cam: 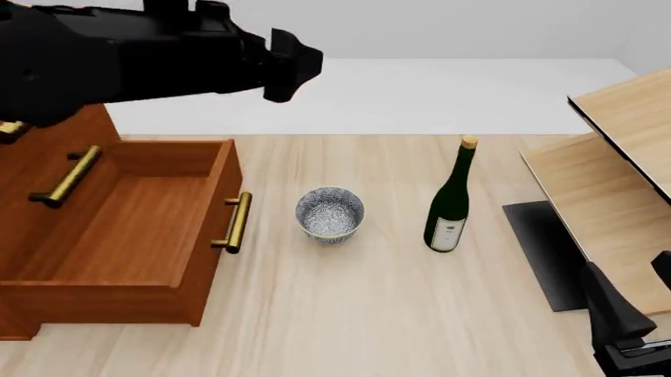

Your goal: Put the wine bottle in the bottom drawer of the cabinet.

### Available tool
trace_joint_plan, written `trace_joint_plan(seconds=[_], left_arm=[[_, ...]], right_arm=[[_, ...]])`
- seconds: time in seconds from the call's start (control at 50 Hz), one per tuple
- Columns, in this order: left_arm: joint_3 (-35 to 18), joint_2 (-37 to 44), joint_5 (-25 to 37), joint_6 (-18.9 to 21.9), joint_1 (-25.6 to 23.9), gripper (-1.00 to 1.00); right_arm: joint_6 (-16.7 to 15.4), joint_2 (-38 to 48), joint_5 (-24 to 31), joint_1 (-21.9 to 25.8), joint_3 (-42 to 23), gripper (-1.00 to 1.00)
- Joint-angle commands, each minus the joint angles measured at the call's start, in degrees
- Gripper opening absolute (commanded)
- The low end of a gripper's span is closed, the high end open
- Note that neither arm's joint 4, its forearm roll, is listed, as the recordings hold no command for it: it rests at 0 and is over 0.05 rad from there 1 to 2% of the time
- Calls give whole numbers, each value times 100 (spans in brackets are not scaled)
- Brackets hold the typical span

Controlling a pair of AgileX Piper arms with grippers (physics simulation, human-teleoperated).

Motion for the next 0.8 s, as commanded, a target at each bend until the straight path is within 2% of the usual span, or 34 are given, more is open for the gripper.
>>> trace_joint_plan(seconds=[0.02,0.14,0.18,0.22,0.28,0.62,0.8], left_arm=[[-822,620,89,171,-260,100],[-1164,848,114,141,-536,100],[-1321,977,133,185,-534,100],[-1450,1104,161,430,-566,100],[-1592,1198,226,357,-663,100],[-2525,1975,536,686,-1102,100],[-2852,2311,597,645,-1122,100]], right_arm=[[-22,-7,7,32,-16,100],[-9,-11,14,47,-44,100],[-7,-15,24,63,-58,100],[-13,-14,25,94,-53,100],[-16,-8,23,130,-49,100],[44,13,22,139,-76,100],[79,-14,46,175,-59,100]])
